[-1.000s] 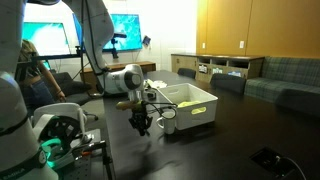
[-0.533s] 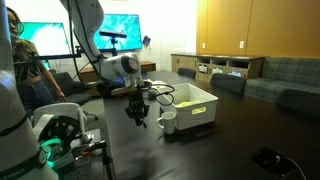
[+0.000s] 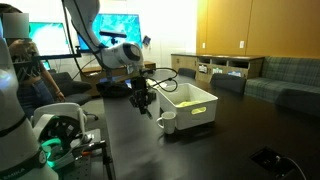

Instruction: Place the white towel in the white storage box, put the black masking tape in the white mug, put the yellow towel in the box, place the green marker inside the mug

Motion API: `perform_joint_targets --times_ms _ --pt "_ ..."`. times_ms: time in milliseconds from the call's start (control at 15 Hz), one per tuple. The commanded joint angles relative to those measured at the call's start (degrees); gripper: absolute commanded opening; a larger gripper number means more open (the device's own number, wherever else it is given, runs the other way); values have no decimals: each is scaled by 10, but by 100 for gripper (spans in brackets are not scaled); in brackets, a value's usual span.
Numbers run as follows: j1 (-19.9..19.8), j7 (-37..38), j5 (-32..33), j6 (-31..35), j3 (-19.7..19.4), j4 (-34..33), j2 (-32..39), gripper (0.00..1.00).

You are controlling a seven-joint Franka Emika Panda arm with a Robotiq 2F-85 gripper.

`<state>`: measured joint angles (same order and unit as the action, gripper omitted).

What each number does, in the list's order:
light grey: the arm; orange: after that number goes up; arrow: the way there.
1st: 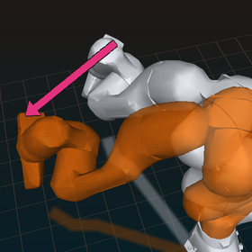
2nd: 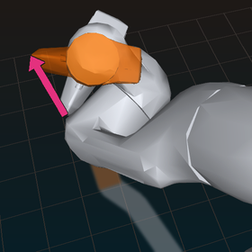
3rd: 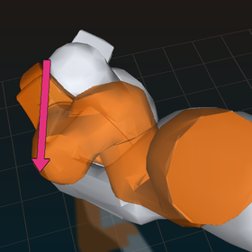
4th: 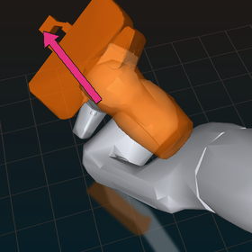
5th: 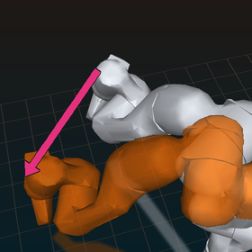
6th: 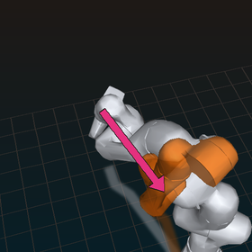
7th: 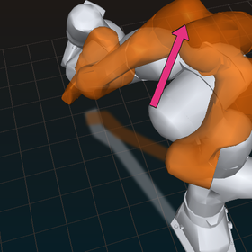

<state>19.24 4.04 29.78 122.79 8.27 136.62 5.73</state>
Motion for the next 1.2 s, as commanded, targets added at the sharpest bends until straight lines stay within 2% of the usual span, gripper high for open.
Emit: perform_joint_targets --times_ms 0,333,800,1133 --pt "-18 -16 8 -49 17 -47 0 12" --pt "-25 -50 16 -105 20 -121 25 12" --pt "-21 -94 24 -145 21 -223 87 12" --pt "-18 -120 21 -162 20 -271 127 12"
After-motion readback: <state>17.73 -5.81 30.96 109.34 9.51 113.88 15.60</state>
